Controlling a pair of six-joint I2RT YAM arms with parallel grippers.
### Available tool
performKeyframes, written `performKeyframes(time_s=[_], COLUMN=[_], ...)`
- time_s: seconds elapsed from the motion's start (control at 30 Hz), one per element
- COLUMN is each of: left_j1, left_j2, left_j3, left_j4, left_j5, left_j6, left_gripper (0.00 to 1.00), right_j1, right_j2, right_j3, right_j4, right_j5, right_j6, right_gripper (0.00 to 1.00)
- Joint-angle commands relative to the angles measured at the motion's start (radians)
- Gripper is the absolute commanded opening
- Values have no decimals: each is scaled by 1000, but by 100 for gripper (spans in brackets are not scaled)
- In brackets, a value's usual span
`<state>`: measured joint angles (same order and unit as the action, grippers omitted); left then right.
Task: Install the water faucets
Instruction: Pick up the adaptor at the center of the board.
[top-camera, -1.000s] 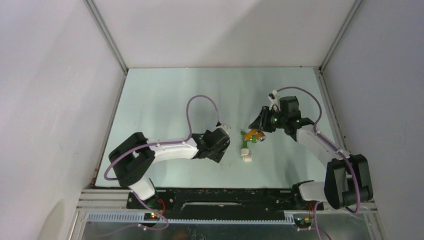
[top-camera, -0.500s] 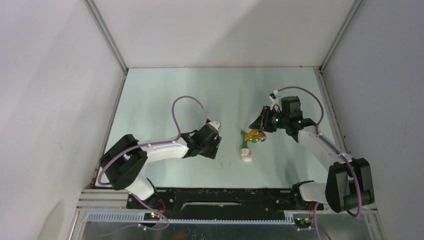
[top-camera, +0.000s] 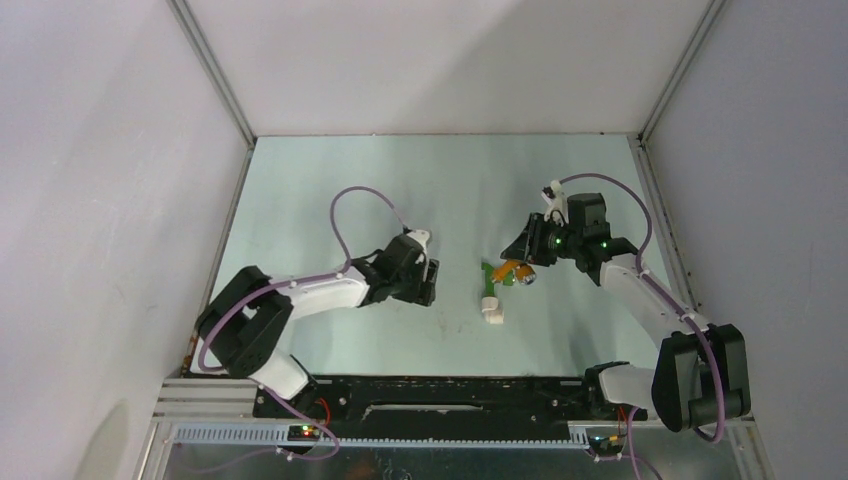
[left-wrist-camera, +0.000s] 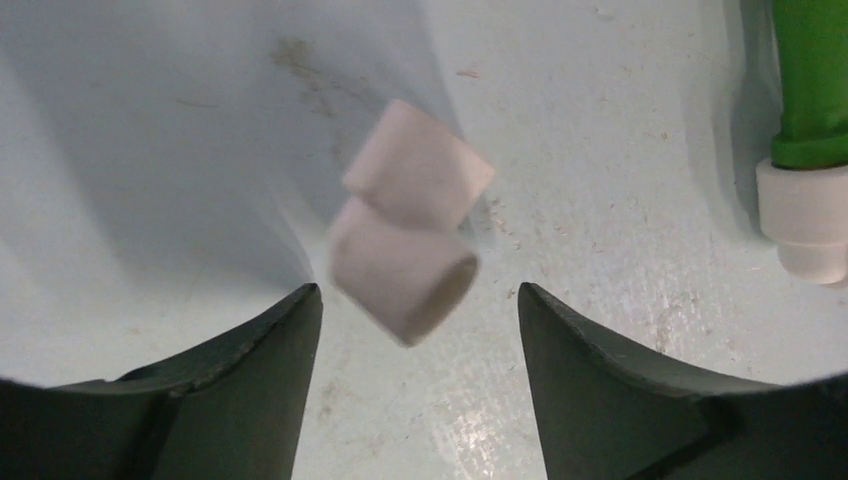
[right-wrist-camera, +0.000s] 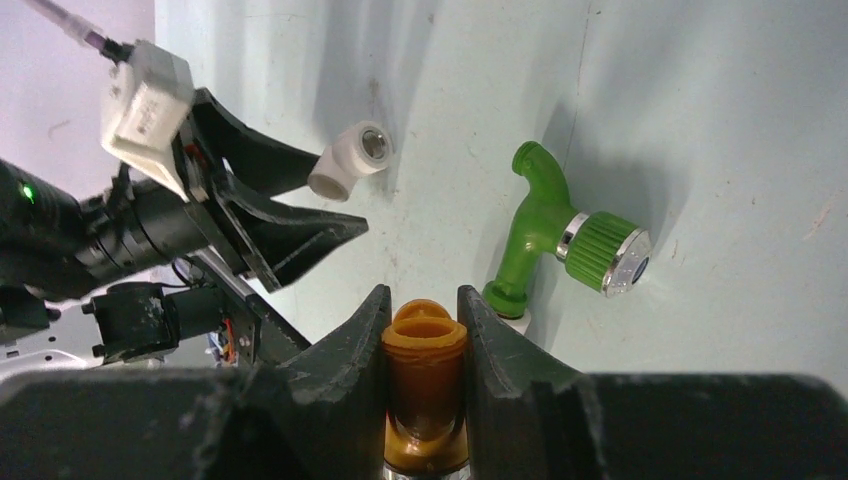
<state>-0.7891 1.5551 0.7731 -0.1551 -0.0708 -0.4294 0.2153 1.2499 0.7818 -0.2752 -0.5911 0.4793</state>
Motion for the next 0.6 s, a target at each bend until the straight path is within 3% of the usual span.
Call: performKeyframes(time_s=[0.0, 0.17, 0.27, 0.57], left_j1=[111, 173, 186, 253], left_j2=[-121, -183, -153, -71], left_j3=[-55, -41, -2, -58], left_j4=[65, 3, -36, 144], left_j5=[168, 218, 272, 513], left_j6=[-54, -25, -6, -189], left_gripper=[76, 86, 87, 85], right_j1=[-2, 2, 7, 32], right_j2=[-3, 21, 28, 59], right_j3=[7, 7, 7, 7], right_j4=[29, 50, 60, 75], right_j5=[-35, -48, -50, -61], right_j6=[-14, -6, -3, 7], right_gripper=[0, 0, 0, 0])
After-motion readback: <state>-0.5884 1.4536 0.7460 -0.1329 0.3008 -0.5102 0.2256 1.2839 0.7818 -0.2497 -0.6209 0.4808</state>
